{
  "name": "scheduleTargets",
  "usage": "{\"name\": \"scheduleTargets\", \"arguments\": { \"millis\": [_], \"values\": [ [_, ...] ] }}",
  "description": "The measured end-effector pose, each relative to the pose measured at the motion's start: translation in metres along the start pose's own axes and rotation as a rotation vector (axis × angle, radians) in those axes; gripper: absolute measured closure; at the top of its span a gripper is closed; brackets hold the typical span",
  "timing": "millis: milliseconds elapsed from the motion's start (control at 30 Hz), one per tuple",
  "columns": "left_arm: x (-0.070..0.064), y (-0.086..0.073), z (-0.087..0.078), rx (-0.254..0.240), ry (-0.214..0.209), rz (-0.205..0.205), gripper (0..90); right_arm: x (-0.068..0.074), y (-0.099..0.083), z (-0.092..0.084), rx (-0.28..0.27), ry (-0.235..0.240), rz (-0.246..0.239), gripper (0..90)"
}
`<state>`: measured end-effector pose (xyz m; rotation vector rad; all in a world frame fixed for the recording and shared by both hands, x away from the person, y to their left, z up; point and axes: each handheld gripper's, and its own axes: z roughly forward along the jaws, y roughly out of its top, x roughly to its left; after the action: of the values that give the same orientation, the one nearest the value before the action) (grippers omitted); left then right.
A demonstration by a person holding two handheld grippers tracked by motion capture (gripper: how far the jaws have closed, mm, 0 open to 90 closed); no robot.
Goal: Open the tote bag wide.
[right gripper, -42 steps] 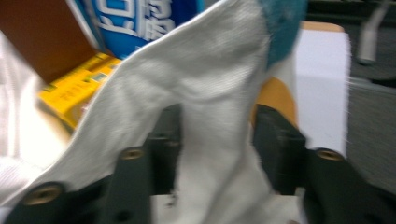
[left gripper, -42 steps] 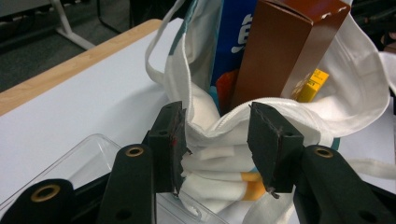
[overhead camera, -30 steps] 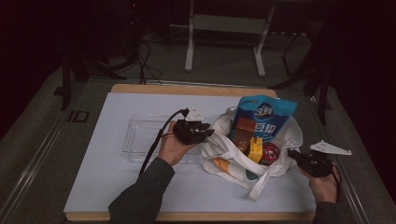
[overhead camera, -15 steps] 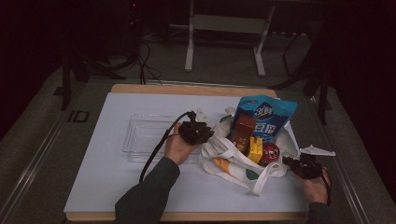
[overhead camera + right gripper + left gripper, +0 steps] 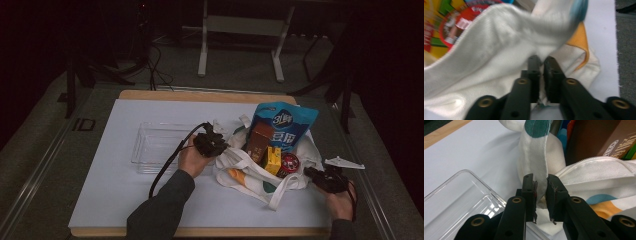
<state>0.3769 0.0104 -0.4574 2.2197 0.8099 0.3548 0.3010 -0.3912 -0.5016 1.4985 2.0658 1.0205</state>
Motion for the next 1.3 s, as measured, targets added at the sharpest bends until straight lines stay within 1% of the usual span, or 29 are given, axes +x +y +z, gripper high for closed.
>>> {"name": "scheduleTargets", "arguments": {
  "millis": [33, 100, 133, 200, 267, 300, 333, 367, 400, 433, 467, 500, 567, 633, 667, 767, 867, 933, 967, 1000, 1033, 1067, 1167, 1300],
  "values": [
    [0.000, 0.000, -0.001, -0.004, -0.005, -0.001, 77.0, 0.000, 0.000, -0.004, -0.007, 0.002, 0.002, 74.4],
    [0.002, 0.000, -0.005, -0.020, -0.011, -0.003, 74.1, -0.002, 0.000, -0.012, -0.021, -0.011, -0.005, 71.4],
    [0.002, 0.000, -0.008, -0.035, -0.015, -0.014, 72.3, -0.003, 0.001, -0.016, -0.032, -0.011, 0.000, 69.5],
    [0.004, 0.000, -0.013, -0.057, -0.026, -0.029, 67.6, -0.005, 0.002, -0.026, -0.065, -0.005, 0.011, 68.2],
    [0.005, 0.001, -0.019, -0.085, -0.037, -0.025, 65.2, -0.007, 0.005, -0.035, -0.091, -0.007, 0.005, 67.0],
    [0.005, 0.001, -0.022, -0.098, -0.033, -0.014, 63.8, -0.006, 0.007, -0.039, -0.104, -0.006, 0.002, 66.1],
    [0.004, 0.002, -0.024, -0.115, -0.019, -0.006, 62.7, -0.006, 0.009, -0.043, -0.114, -0.011, -0.007, 65.3],
    [0.003, 0.003, -0.026, -0.138, -0.006, 0.000, 62.2, -0.005, 0.012, -0.047, -0.120, -0.017, -0.009, 65.0],
    [0.002, 0.005, -0.028, -0.161, -0.001, 0.005, 62.1, -0.005, 0.014, -0.051, -0.137, -0.020, -0.011, 65.0],
    [0.001, 0.006, -0.029, -0.178, -0.001, 0.005, 62.1, -0.005, 0.017, -0.054, -0.153, -0.024, -0.014, 65.1],
    [0.000, 0.008, -0.030, -0.190, 0.009, 0.005, 62.2, -0.005, 0.020, -0.056, -0.165, -0.026, -0.013, 65.1],
    [-0.001, 0.011, -0.030, -0.198, 0.017, 0.009, 62.2, -0.005, 0.023, -0.057, -0.172, -0.032, -0.014, 65.2],
    [-0.002, 0.015, -0.029, -0.206, 0.020, 0.018, 62.2, -0.004, 0.029, -0.056, -0.178, -0.041, -0.020, 65.2],
    [-0.003, 0.019, -0.028, -0.215, 0.036, 0.025, 63.0, -0.003, 0.036, -0.054, -0.180, -0.049, -0.030, 65.0],
    [-0.003, 0.021, -0.026, -0.219, 0.035, 0.023, 63.8, -0.003, 0.038, -0.052, -0.186, -0.053, -0.031, 65.0],
    [-0.003, 0.026, -0.021, -0.221, 0.033, 0.025, 67.6, -0.005, 0.046, -0.045, -0.196, -0.067, -0.016, 65.1],
    [-0.004, 0.031, -0.016, -0.217, 0.031, 0.046, 72.7, -0.003, 0.053, -0.037, -0.192, -0.068, -0.026, 65.7],
    [-0.005, 0.033, -0.011, -0.205, 0.034, 0.055, 77.4, -0.002, 0.056, -0.032, -0.191, -0.073, -0.030, 69.1],
    [-0.005, 0.034, -0.009, -0.199, 0.041, 0.054, 79.6, -0.002, 0.058, -0.030, -0.192, -0.075, -0.030, 72.3],
    [-0.005, 0.034, -0.006, -0.193, 0.040, 0.047, 82.1, -0.001, 0.059, -0.028, -0.191, -0.079, -0.027, 79.2],
    [-0.006, 0.034, -0.003, -0.184, 0.039, 0.043, 86.5, -0.001, 0.060, -0.026, -0.190, -0.076, -0.032, 84.2],
    [-0.006, 0.034, 0.000, -0.167, 0.049, 0.051, 88.3, -0.001, 0.060, -0.023, -0.182, -0.082, -0.037, 87.6],
    [-0.005, 0.033, 0.012, -0.121, 0.054, 0.048, 89.3, -0.003, 0.058, -0.015, -0.153, -0.103, -0.031, 88.4],
    [-0.003, 0.031, 0.027, -0.063, 0.049, 0.026, 89.5, -0.009, 0.051, -0.002, -0.102, -0.118, -0.018, 88.7]
  ]
}}
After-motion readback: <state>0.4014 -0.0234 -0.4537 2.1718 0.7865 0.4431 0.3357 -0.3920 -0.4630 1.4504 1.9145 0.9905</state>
